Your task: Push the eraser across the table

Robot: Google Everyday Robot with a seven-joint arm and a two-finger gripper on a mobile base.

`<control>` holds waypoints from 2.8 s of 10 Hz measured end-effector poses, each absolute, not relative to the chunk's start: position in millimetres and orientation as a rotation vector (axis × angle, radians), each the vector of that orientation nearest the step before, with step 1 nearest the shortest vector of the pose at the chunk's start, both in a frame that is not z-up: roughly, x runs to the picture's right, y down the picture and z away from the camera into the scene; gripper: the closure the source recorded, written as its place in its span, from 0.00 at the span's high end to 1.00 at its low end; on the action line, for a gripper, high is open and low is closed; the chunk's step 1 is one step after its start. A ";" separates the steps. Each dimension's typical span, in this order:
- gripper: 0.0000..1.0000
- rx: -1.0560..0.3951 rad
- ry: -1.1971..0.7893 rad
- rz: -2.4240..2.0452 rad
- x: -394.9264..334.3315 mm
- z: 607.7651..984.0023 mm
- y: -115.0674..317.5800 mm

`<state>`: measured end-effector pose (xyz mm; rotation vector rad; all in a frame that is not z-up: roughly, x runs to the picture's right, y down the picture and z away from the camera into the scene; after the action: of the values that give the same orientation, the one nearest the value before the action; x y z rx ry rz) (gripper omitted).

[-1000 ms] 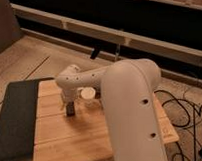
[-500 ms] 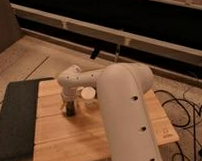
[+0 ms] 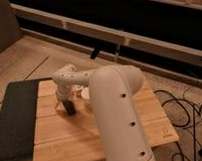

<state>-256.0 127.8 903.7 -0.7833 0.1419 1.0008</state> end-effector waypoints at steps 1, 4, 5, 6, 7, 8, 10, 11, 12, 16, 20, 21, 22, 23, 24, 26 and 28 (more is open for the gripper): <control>0.65 -0.789 0.130 0.994 -269.1 901.4 126.9; 0.65 -0.786 0.128 0.960 -301.0 891.9 127.2; 0.65 -0.754 0.156 0.925 -299.0 886.5 126.2; 0.65 -0.698 0.203 0.893 -282.0 878.8 120.2; 0.65 -0.637 0.258 0.886 -253.1 866.8 109.5; 0.65 -0.571 0.315 0.889 -218.3 854.0 97.7; 0.65 -0.496 0.402 0.907 -168.4 828.6 88.7; 0.65 -0.485 0.416 0.916 -160.2 823.0 89.2; 0.65 -0.485 0.423 0.916 -158.4 821.4 92.7; 0.65 -0.584 0.385 0.897 -198.6 830.6 128.9; 0.65 -0.635 0.409 0.892 -199.2 841.5 147.8; 0.65 -0.643 0.428 0.893 -194.6 844.3 152.3; 0.65 -0.648 0.449 0.889 -189.8 846.6 156.3; 0.65 -0.656 0.501 0.883 -176.9 851.2 164.2; 0.65 -0.659 0.526 0.883 -170.7 854.0 167.0; 0.65 -0.666 0.560 0.881 -165.6 862.1 169.6; 0.65 -0.675 0.550 0.872 -179.0 872.8 168.5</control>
<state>-179.0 168.5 872.8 -0.6750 0.5503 0.8722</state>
